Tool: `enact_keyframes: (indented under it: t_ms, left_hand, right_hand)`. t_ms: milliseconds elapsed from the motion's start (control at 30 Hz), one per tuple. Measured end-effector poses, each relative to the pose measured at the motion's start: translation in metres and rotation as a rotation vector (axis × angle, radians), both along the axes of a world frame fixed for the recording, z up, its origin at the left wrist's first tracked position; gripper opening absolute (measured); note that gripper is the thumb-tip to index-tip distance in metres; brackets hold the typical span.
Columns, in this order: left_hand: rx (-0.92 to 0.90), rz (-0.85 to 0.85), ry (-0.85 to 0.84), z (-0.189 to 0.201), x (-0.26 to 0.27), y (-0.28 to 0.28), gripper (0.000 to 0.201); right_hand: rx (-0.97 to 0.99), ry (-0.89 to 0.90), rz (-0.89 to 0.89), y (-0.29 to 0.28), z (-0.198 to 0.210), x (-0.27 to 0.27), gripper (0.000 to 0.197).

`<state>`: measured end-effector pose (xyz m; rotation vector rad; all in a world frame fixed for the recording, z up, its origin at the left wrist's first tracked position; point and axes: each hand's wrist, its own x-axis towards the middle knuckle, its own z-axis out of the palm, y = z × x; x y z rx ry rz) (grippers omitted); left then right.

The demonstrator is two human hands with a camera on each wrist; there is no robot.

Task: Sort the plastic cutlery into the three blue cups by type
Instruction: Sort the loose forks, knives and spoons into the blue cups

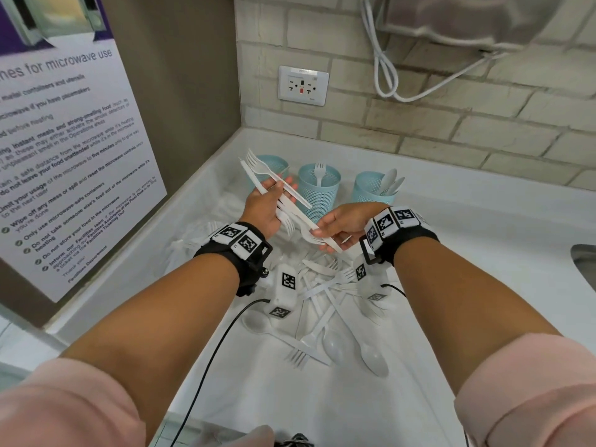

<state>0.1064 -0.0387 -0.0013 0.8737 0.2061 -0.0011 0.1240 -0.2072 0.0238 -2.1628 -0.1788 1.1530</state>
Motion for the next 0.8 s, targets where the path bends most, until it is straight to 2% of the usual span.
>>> enact_keyframes:
  t_ms: [233,300,400,633,700,733,800]
  left_hand:
    - [-0.029,0.111,0.013,-0.005,0.006,0.017,0.022]
    - [-0.029,0.122,0.024,-0.003,0.007,0.021,0.012]
    - [-0.023,0.143,0.034,-0.002,0.007,0.023,0.014]
    - [0.028,0.330,0.033,-0.004,0.010,0.033,0.017]
    - [0.060,0.339,0.026,-0.004,0.012,0.036,0.013]
    - [0.080,0.334,0.031,-0.005,0.013,0.037,0.012]
    - [0.112,0.307,0.039,-0.007,0.014,0.036,0.011]
  right_hand:
    - [-0.067,-0.217,-0.026,-0.016,0.004,0.012,0.006]
    - [-0.005,-0.214,-0.096,-0.019,0.008,0.018,0.009]
    - [0.041,-0.215,-0.154,-0.012,0.017,0.026,0.012]
    - [-0.221,-0.121,0.026,0.010,0.042,0.045,0.034]
    - [-0.113,-0.137,-0.020,0.013,0.051,0.051,0.030]
    - [0.007,-0.149,-0.108,0.015,0.053,0.055,0.025]
    - [0.293,-0.193,-0.392,0.023,0.056,0.061,0.016]
